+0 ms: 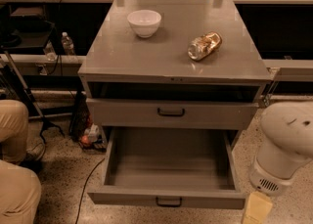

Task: Close middle drawer

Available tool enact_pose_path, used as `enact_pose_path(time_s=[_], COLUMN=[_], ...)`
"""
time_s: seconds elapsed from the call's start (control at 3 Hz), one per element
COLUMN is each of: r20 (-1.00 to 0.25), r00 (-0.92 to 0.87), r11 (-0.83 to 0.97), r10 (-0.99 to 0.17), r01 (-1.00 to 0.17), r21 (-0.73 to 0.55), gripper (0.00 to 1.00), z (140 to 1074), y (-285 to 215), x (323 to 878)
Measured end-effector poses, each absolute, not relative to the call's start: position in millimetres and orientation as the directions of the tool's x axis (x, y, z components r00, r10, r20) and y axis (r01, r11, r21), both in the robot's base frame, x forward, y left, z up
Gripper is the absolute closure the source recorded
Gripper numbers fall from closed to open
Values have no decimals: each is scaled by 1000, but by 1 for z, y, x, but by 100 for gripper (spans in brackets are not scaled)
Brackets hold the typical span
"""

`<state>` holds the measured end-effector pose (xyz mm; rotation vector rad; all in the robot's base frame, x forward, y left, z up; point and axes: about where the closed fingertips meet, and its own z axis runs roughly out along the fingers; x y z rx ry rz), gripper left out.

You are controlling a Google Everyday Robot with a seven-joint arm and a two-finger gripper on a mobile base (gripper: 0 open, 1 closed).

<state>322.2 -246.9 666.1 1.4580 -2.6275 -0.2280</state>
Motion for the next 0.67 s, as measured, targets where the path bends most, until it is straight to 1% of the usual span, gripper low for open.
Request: enact_pose_path(time_s=[0.33, 0.67], r20=[-19, -84], r00=[-600, -637], r11=[560, 566], r10=[-800, -766], r01=[-757, -730], r21=[337, 382], gripper=[25, 48], z=[563, 513], y=[-260, -266], x=[308, 304])
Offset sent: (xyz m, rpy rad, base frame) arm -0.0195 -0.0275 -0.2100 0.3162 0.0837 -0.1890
